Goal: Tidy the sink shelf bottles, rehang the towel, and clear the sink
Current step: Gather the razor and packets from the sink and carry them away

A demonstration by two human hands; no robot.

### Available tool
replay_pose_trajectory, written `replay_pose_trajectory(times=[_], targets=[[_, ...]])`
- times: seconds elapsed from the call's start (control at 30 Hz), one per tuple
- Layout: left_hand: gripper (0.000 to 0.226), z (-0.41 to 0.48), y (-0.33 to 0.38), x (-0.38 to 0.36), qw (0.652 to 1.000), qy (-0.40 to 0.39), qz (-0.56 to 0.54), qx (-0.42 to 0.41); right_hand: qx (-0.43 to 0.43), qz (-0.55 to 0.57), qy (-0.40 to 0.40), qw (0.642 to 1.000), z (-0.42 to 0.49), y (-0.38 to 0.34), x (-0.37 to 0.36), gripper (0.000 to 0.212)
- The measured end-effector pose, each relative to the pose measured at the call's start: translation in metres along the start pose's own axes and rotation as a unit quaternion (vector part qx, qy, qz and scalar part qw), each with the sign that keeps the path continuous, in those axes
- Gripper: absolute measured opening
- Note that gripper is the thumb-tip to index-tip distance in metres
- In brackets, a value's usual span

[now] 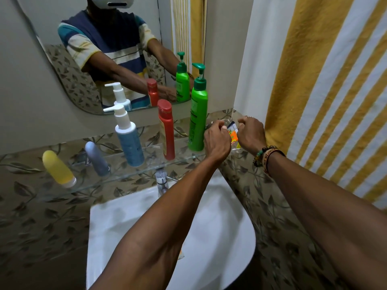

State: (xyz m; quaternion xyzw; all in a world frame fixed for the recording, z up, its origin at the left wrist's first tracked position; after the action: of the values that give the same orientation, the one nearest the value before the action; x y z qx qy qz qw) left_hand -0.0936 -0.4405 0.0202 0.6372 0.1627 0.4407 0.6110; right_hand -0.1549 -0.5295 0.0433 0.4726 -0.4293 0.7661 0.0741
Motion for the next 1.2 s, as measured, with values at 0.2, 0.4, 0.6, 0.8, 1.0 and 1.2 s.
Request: replay_pose_trajectory(times=[0.2, 0.4, 0.6, 0.8, 1.0, 1.2], targets=[[0.025, -0.017, 0.005, 0.007, 0.998, 0.009, 0.032, -0.056, 0.052, 0.025, 0.023, 0.998, -0.018, -0.010, 0.003, 0.033], [0.021, -0.039, -0.001, 0.027, 0.997, -0.015, 0.028, -0.072, 0.098, 0.037, 0.023, 0.994, -0.048, -0.021, -0.002, 0.032], [0.017, -0.071, -0.020, 0.059, 0.995, -0.055, 0.021, -0.078, 0.112, 0.053, -0.023, 0.992, -0.082, -0.021, -0.019, 0.026], [0.019, -0.102, -0.062, 0.096, 0.995, -0.079, 0.044, -0.043, 0.122, 0.065, -0.131, 0.982, -0.120, -0.030, -0.052, 0.023], [0.021, -0.124, -0.118, 0.121, 0.992, -0.079, 0.080, 0.057, 0.121, 0.046, -0.235, 0.963, -0.144, -0.038, -0.095, 0.025], [0.021, -0.150, -0.179, 0.128, 0.972, -0.063, 0.136, 0.180, 0.109, 0.004, -0.338, 0.935, -0.168, -0.030, -0.155, 0.022]])
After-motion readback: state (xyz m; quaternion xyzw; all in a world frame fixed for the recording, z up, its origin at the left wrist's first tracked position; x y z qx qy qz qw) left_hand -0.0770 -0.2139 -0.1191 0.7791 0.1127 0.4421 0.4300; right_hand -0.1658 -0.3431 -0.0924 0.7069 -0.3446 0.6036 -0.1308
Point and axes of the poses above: each hand's wrist, its own z-axis towards the middle knuckle, its own x-axis out of the back of the hand, y = z × x, the point moved 2 cm from there along z, towards the middle knuckle, and after that the axes turned 11 degrees about -y, right-handed, at the moved point
